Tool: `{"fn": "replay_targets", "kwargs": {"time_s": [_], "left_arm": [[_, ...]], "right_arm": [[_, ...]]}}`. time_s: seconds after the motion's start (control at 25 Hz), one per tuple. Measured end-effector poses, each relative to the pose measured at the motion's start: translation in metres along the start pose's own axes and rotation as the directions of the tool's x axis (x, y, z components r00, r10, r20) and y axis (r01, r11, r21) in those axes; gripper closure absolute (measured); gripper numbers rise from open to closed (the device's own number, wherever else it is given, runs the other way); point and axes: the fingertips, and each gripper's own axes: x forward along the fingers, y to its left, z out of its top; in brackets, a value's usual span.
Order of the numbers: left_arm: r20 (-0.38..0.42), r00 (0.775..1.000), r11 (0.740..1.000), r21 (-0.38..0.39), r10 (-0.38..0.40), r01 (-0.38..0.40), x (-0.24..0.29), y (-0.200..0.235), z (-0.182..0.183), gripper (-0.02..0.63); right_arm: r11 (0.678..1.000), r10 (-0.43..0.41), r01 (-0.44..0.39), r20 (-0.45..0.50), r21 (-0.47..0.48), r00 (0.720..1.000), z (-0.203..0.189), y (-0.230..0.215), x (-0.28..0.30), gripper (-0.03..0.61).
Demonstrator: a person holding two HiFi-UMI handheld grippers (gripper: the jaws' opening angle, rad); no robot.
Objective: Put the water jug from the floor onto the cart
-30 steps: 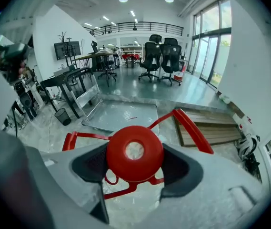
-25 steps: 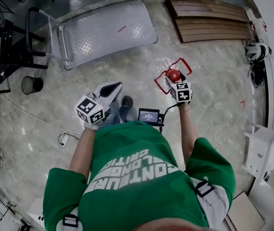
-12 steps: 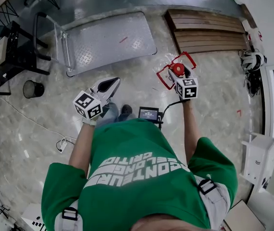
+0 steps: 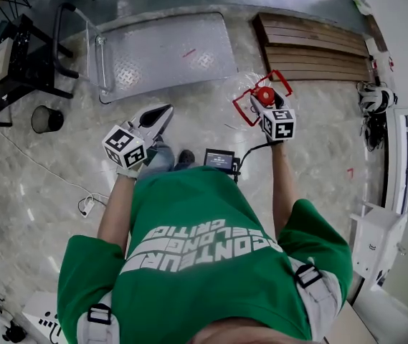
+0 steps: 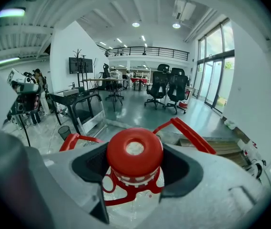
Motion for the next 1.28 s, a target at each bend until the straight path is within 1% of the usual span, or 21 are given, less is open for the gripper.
{"fn": "replay_targets", "kwargs": {"time_s": [0.36, 0.64, 0.96, 1.28], "left_arm": [[0.040, 0.999, 1.000, -0.015, 0.003, -0.003, -0.011, 0.042, 0.023, 0.598], [0.067, 0.998, 1.000, -0.018, 0.005, -0.004, -0.019, 0.082, 0.047, 0.598], [0.075, 0.997, 1.000, -0.023, -0.003, 0.005, -0.025, 0.122, 0.068, 0.598], [0.077, 0.997, 0.999, -0.033, -0.010, 0.012, -0.041, 0.154, 0.077, 0.598]], "right_arm": [[1.000, 0.000, -0.001, -0.020, -0.016, 1.000, 0.025, 0.021, 0.026, 0.278], [1.000, -0.006, 0.005, -0.019, -0.016, 1.000, 0.053, 0.032, 0.049, 0.278], [1.000, -0.014, 0.014, -0.015, -0.014, 1.000, 0.084, 0.041, 0.071, 0.278], [0.999, -0.030, 0.030, -0.024, -0.019, 0.999, 0.104, 0.057, 0.090, 0.278]]}}
